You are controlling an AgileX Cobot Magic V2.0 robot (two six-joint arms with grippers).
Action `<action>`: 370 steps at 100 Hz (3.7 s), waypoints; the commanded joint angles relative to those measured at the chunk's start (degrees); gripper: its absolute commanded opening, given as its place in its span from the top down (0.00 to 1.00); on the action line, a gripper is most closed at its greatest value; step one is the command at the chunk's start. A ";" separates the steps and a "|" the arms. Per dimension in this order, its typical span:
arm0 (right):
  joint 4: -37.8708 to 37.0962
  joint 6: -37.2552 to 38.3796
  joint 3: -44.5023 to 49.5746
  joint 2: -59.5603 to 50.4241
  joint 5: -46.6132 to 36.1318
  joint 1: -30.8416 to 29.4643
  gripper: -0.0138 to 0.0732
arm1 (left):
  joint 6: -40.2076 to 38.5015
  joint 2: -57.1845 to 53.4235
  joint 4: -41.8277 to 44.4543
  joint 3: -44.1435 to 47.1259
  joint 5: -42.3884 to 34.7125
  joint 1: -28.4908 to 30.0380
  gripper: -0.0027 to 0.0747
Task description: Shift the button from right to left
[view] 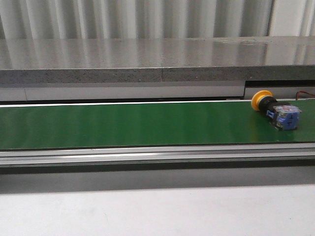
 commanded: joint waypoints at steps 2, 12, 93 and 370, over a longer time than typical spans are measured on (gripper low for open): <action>0.67 -0.50 0.44 -3.24 -3.60 -0.01 0.92 | -0.03 -1.86 -0.42 2.23 -4.50 0.07 0.99; 0.67 -0.50 2.16 -6.60 -3.92 -0.01 0.92 | -0.03 -1.86 -0.42 2.23 -4.50 0.07 0.99; 0.67 -0.50 2.72 -9.00 -5.39 -0.01 0.92 | -0.03 4.24 -0.42 -15.78 15.62 -0.39 0.99; 0.71 -0.46 2.71 -9.00 -5.44 -0.01 0.92 | -15.61 105.30 -21.42 -86.76 42.37 -31.19 0.20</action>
